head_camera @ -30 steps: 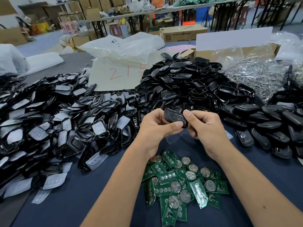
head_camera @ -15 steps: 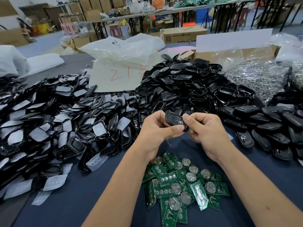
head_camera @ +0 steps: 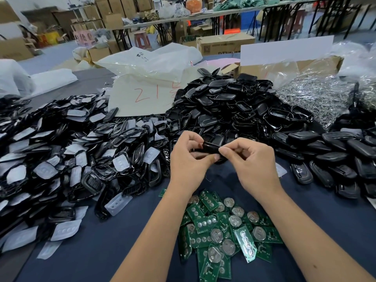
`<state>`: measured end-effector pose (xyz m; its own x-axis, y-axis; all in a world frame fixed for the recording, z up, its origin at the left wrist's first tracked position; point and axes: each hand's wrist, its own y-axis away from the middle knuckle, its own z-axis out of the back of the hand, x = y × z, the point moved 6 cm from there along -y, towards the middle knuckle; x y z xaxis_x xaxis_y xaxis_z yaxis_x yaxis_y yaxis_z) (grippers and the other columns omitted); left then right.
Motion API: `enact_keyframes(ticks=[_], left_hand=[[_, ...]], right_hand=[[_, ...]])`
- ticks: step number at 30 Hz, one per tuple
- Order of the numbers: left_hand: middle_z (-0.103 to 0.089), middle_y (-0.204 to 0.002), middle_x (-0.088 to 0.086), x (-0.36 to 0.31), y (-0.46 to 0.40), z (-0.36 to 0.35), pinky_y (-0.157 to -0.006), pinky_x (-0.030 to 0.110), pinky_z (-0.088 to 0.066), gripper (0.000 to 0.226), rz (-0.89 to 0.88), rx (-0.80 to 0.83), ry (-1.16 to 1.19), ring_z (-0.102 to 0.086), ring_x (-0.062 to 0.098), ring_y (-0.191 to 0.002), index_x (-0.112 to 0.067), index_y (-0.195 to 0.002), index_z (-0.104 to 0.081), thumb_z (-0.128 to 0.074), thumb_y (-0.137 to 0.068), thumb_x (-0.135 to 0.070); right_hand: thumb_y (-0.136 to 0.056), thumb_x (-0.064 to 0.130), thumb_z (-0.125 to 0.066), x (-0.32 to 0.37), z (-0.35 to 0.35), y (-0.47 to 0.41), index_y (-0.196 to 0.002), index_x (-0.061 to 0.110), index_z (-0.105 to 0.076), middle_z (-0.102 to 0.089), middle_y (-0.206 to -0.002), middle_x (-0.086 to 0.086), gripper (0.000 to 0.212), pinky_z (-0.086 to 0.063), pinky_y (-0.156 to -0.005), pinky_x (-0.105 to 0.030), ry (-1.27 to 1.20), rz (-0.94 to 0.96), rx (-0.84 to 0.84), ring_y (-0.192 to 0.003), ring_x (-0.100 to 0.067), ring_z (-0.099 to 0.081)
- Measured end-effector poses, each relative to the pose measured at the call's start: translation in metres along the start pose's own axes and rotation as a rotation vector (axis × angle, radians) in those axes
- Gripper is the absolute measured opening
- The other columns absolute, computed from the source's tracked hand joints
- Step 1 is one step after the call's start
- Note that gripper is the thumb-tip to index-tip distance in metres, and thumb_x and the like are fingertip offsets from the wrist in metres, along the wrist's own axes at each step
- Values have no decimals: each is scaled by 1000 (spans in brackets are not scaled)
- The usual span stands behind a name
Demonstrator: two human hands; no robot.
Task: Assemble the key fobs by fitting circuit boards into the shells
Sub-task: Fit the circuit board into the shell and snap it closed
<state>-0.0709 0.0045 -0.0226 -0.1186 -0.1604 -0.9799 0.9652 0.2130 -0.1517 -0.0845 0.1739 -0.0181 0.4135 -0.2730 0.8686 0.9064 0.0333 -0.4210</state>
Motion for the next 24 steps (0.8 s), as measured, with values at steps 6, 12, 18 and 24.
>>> enact_keyframes(ticks=[6, 12, 18, 24], left_hand=[[-71, -88, -3, -9, 1, 4, -63, 22, -56, 39, -116, -65, -94, -76, 11, -75, -24, -88, -58, -87, -76, 0], [-73, -86, -2, -6, -2, 6, -65, 24, -57, 36, -96, -21, -101, -76, 15, -74, -21, -85, -58, -88, -76, -2], [-73, -75, 0, -7, -1, 5, -65, 22, -55, 31, -103, -94, -36, -72, 12, -67, -21, -77, -64, -90, -73, -4], [-69, -67, 0, -6, 0, -11, -74, 50, -64, 26, -31, -149, 70, -69, 16, -65, -13, -77, -66, -90, -74, -2]], right_hand=[[-91, 20, -81, 2, 4, 0, -80, 28, -78, -73, -73, 10, 14, -55, -69, -36, -8, -18, -26, -70, -13, -68], [-89, 23, -82, 2, 7, 1, -76, 31, -76, -65, -70, 7, 16, -45, -62, -25, -15, -29, -43, -66, -10, -56], [-94, 22, -77, -2, 6, -3, -84, 26, -76, -70, -89, 5, 11, -55, -63, -37, -120, -88, -42, -74, -19, -65], [-97, 26, -74, -6, 10, -2, -85, 20, -74, -67, -62, -1, 14, -48, -49, -26, -230, -143, -141, -48, -13, -58]])
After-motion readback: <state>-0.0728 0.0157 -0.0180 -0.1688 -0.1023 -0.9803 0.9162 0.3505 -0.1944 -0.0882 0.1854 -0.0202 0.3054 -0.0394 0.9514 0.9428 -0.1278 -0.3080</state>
